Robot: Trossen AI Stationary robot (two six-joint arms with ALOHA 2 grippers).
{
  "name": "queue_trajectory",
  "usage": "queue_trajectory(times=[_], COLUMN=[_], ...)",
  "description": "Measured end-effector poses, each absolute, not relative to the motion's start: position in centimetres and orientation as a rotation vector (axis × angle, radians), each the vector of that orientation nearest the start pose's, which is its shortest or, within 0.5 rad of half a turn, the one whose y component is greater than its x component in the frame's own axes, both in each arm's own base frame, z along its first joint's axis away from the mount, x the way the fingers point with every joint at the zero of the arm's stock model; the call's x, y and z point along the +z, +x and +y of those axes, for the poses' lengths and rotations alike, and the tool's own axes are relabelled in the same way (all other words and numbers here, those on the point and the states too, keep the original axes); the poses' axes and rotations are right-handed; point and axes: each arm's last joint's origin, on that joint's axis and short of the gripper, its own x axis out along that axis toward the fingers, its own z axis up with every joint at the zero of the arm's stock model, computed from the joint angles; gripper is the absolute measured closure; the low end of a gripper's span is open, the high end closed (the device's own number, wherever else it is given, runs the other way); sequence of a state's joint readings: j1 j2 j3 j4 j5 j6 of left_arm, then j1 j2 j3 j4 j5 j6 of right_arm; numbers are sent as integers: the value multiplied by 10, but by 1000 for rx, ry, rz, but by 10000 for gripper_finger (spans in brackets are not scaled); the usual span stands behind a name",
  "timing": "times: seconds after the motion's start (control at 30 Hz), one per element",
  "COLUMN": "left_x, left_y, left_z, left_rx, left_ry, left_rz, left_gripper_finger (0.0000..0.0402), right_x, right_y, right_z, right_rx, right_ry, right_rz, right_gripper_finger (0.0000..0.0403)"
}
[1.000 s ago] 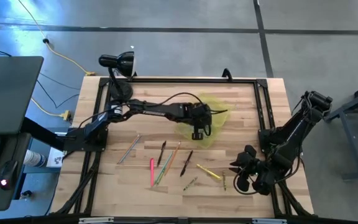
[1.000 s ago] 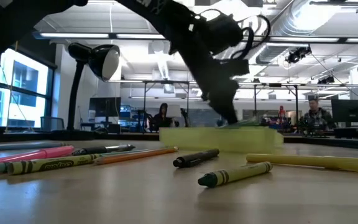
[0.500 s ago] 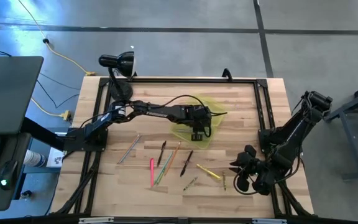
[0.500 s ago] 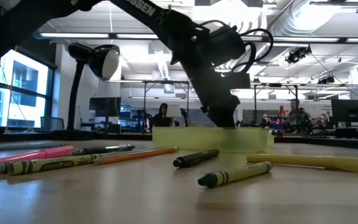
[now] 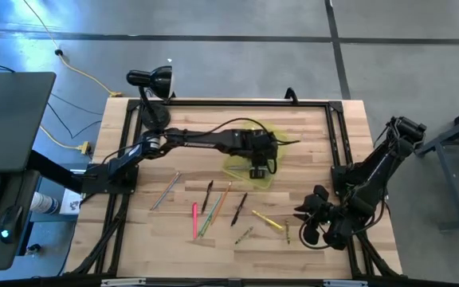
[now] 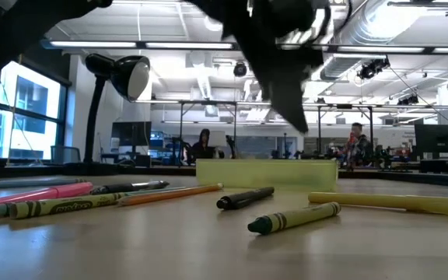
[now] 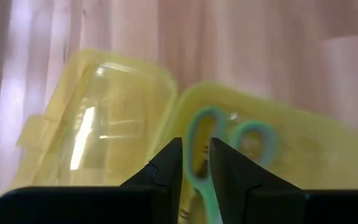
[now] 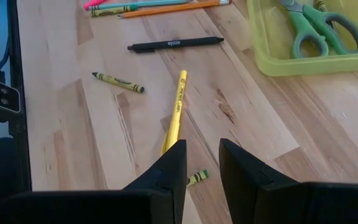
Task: Pick & place school supplies into a supply box
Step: Put the top blue pencil into the yellow supply box
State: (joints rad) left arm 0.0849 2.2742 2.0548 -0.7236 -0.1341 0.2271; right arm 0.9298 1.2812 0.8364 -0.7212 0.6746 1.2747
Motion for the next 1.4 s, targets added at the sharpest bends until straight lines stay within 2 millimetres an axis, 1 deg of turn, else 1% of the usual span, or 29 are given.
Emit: queue_trajectory(times=[0.1, 0.2, 0.23, 0.33, 0.4, 0.43, 0.47, 0.5, 0.6, 0.67, 0.73, 0.77, 0.87, 0.9, 0.97, 1.03, 1.17, 1.27, 1.33, 1.4], left_x=[264, 297, 306, 333, 358, 367, 379, 390, 414, 421, 422, 421, 405, 397, 375, 348, 296, 260, 243, 233], left_y=[488, 469, 460, 419, 388, 378, 372, 363, 336, 320, 308, 301, 279, 273, 262, 247, 221, 212, 204, 204], left_z=[36, 22, 17, 2, -6, -10, -14, -19, -36, -49, -62, -68, -86, -92, -100, -110, -117, -120, -121, -123], left_rx=[53, 61, 72, 86, 138, 185, 215, 225, 219, 253, 292, 319, 389, 424, 513, 579, 773, 869, 897, 874], left_ry=[225, 162, 136, 83, 40, 9, -36, -84, -155, -166, -147, -138, -115, -104, -82, -85, -141, -231, -269, -311], left_rz=[1048, 1149, 1179, 1285, 1330, 1328, 1263, 1213, 1160, 1117, 1101, 1095, 1112, 1122, 1145, 1168, 1176, 1138, 1139, 1131], left_gripper_finger=[291, 291, 291, 291, 291, 291, 291, 291, 291, 291, 291, 291, 291, 291, 291, 291, 291, 291, 291, 291], right_x=[222, 222, 222, 222, 222, 222, 222, 222, 222, 222, 222, 222, 221, 221, 220, 220, 219, 219, 219, 219], right_y=[150, 150, 150, 150, 150, 150, 150, 150, 151, 152, 152, 153, 153, 153, 154, 154, 155, 156, 157, 158], right_z=[171, 171, 171, 171, 171, 171, 171, 171, 170, 171, 171, 171, 172, 173, 174, 175, 175, 175, 174, 173], right_rx=[-295, -295, -295, -296, -297, -299, -301, -301, -305, -302, -305, -304, -302, -300, -296, -289, -293, -296, -302, -307], right_ry=[360, 361, 361, 359, 358, 357, 356, 355, 358, 365, 371, 372, 375, 379, 382, 386, 380, 380, 383, 384], right_rz=[768, 768, 768, 767, 764, 762, 758, 758, 756, 754, 755, 758, 757, 757, 755, 758, 760, 757, 751, 748], right_gripper_finger=[329, 329, 329, 329, 329, 329, 329, 329, 329, 329, 329, 329, 329, 329, 329, 329, 329, 329, 329, 329])
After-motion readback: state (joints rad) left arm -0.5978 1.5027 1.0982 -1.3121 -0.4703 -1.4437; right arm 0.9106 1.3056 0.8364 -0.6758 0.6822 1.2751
